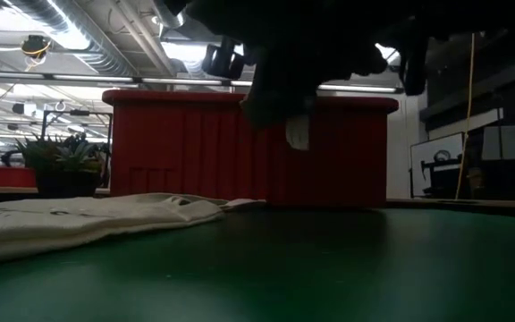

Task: Fold Laundry from Bin
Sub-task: Put the stacked clothes into the bin

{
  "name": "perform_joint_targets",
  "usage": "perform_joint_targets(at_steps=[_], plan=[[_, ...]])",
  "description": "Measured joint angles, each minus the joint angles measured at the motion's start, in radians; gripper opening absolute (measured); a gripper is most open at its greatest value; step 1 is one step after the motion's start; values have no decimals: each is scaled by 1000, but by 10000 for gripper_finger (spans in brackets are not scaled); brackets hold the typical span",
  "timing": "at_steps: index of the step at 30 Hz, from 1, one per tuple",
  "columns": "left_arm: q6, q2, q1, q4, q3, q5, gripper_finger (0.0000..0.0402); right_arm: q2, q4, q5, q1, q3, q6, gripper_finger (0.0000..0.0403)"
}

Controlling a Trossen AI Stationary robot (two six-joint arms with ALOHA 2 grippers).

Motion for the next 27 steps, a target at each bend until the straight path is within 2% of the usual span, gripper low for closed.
perform_joint_targets(at_steps=[13,27], plan=[[32,-87,49,-47,0,25,65,0,-85,7,-59,108,-25,58],[27,-144,184,-74,0,117,65,0,-54,-164,-265,135,-10,58]])
